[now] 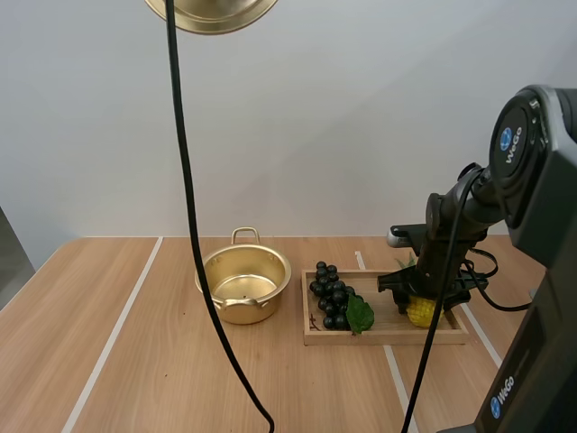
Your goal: Open the pot, put the pineapple inside, and close it
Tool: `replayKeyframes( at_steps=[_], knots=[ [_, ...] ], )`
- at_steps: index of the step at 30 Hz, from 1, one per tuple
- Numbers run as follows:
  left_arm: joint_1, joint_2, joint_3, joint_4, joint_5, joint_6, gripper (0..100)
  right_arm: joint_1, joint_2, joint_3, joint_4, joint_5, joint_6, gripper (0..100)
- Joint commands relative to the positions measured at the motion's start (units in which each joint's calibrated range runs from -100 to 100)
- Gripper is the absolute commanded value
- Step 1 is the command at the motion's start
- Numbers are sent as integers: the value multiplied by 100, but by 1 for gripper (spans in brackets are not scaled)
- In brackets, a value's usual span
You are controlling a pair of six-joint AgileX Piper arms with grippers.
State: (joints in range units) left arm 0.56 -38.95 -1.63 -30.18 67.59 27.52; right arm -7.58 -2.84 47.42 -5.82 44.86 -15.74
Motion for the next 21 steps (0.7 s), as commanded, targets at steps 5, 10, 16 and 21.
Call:
replayKeyframes(
  at_steps=[5,10,16,21],
  knots=[
    [11,31,-64,-81,125,16,0,-19,-23,16,-41,-82,-34,58],
    [11,21,-64,-81,143,16,0,-19,-23,16,-41,-8,1,0],
    [11,21,-64,-211,140,16,0,-19,-23,16,15,-52,1,8],
    [11,21,-64,-232,140,16,0,-19,-93,-30,15,31,-9,9]
  ],
)
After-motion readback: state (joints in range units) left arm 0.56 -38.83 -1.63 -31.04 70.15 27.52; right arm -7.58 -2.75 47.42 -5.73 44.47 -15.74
